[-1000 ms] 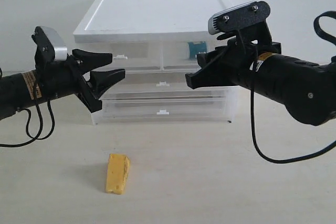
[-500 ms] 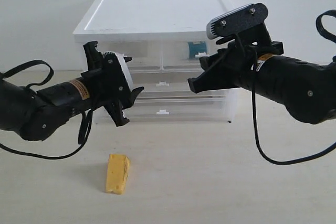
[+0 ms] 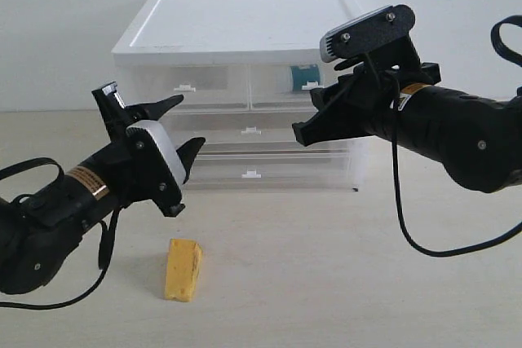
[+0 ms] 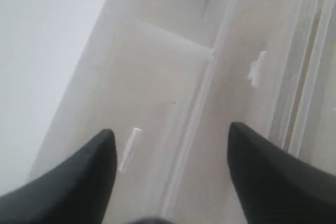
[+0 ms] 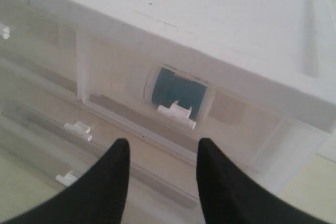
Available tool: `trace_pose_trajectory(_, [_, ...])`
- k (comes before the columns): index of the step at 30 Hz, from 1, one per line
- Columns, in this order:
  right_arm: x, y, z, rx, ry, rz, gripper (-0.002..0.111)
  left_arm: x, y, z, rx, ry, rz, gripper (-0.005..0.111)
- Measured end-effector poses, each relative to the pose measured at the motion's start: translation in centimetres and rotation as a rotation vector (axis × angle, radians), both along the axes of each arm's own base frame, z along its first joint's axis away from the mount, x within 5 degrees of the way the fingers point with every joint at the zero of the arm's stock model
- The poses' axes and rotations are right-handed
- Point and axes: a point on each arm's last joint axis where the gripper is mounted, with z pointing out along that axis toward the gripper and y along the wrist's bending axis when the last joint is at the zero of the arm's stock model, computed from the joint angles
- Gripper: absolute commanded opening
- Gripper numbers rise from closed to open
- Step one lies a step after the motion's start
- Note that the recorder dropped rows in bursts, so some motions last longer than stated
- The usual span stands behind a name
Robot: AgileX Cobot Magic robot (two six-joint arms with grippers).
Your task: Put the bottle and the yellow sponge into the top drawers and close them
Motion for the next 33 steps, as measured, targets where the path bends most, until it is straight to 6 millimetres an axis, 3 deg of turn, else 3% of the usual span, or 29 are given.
trace_pose_trajectory(9, [0.0, 0.0, 0.0, -0.002, -0.006, 0.0, 0.037, 3.3, -0.3, 0.2, -0.043, -0.066, 0.111, 0.056])
trace_pose_trajectory(18, [0.0, 0.0, 0.1, -0.001, -0.008, 0.0, 0.037, 4.6, -1.4, -0.7, -0.028, -0.083, 0.061, 0.055])
trace_pose_trajectory(21, [0.0, 0.0, 0.1, -0.001, -0.008, 0.0, 0.037, 5.0, -1.6, -0.8, -0.031, -0.093, 0.058, 0.044])
trace_pose_trajectory(26, [0.0, 0.0, 0.1, -0.004, -0.009, 0.001, 0.037, 5.3, -1.5, -0.7, -0.033, -0.107, 0.057, 0.009])
trace_pose_trajectory(28, [0.0, 0.0, 0.1, -0.004, -0.009, 0.001, 0.037, 5.4, -1.4, -0.6, -0.037, -0.117, 0.059, 0.004])
trace_pose_trajectory(33, [0.0, 0.0, 0.1, -0.005, -0.01, 0.001, 0.037, 5.5, -1.1, -0.6, -0.001, -0.142, 0.052, 0.004])
